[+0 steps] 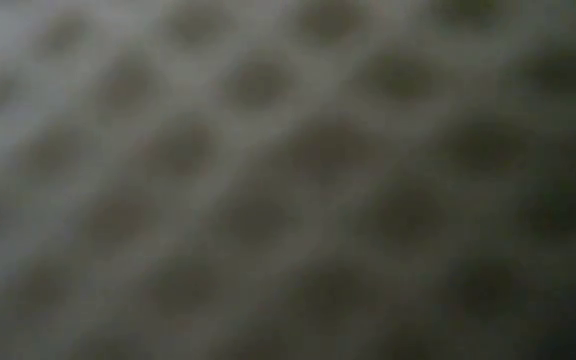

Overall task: Sort clothes
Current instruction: Put the white shirt into the brown laundry organizer

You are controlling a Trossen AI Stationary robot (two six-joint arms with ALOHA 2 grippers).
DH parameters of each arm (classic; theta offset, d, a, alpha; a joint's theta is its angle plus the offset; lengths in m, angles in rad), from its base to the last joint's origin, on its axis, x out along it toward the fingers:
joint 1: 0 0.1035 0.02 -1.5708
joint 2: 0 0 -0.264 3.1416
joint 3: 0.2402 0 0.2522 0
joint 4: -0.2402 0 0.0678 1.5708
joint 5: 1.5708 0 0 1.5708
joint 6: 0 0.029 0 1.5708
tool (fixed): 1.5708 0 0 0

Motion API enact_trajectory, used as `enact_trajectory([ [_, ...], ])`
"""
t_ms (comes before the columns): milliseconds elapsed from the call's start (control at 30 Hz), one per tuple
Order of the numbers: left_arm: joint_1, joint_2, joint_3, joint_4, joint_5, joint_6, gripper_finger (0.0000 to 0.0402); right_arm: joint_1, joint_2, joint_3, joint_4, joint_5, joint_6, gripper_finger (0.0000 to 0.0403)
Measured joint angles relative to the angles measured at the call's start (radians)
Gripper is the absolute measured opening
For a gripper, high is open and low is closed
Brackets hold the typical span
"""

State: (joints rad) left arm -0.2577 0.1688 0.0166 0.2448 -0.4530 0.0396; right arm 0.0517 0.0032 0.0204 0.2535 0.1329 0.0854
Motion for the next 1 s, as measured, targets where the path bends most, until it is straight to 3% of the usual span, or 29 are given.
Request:
enact_trajectory([
  [500, -0.001, 0.0, 0.0, -0.01, 0.06, -0.097, 0.0001, 0.0, 0.0, 0.0, 0.011, 0.0, -0.018, 0.0013],
  [767, -0.002, 0.0, 0.0, 0.01, 0.233, -0.163, 0.0001, 0.0, 0.0, 0.0, 0.009, 0.0, -0.017, 0.0013],
  [1000, -0.003, 0.0, 0.0, 0.079, 0.289, -0.183, 0.0001, 0.0, 0.0, 0.0, 0.008, 0.0, -0.015, 0.0013],
])
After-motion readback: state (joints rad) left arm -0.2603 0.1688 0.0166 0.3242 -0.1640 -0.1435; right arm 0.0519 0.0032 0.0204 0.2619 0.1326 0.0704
